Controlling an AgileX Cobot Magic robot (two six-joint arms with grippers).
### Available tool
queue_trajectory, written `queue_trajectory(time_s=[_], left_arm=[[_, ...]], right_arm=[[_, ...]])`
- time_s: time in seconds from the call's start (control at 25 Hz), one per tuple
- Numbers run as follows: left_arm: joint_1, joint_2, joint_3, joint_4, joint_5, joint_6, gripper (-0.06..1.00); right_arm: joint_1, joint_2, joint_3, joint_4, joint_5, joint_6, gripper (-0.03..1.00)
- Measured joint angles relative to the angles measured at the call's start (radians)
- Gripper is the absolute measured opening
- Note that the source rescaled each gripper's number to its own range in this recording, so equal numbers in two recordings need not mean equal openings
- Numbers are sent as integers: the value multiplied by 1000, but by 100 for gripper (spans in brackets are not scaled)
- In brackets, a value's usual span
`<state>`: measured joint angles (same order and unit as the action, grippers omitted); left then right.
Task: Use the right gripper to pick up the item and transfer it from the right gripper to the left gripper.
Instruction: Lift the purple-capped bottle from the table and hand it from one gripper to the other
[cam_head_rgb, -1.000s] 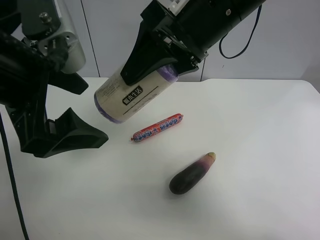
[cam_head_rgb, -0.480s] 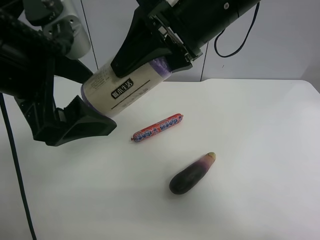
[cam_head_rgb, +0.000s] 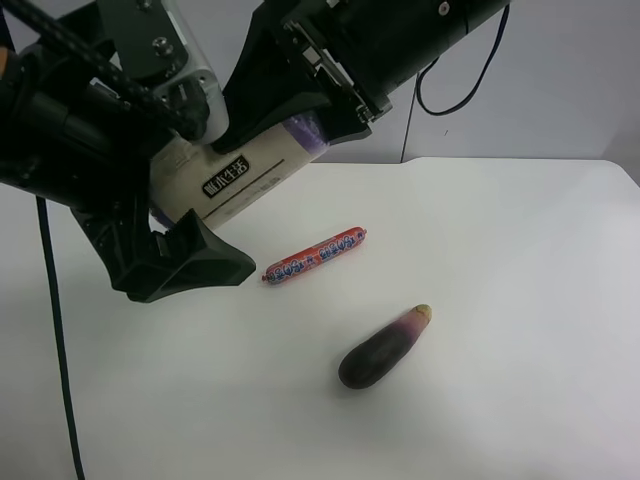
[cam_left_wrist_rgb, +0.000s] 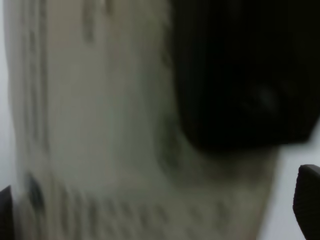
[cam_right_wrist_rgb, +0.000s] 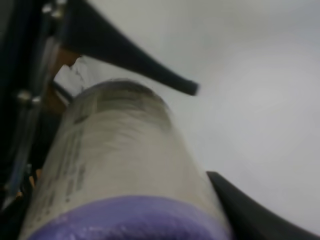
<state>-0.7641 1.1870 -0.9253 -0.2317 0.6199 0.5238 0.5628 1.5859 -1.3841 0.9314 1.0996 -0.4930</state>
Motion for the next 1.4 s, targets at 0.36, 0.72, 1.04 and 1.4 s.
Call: queue_trajectory(time_s=[0.36,0.72,1.04,1.4], left_arm=[[0,3,0,-20,-31,7,97],[0,4,0,-18,-32,10,0],[0,5,0,-18,-34,38,0],[0,6,0,-18,-56,42,0]], right_arm=[[38,0,0,-61,-38,-3,0],[38,0,0,-61,-30,-3,0],[38,0,0,-69,-28,-3,2],[41,0,-1,-139,-27,-5,98]])
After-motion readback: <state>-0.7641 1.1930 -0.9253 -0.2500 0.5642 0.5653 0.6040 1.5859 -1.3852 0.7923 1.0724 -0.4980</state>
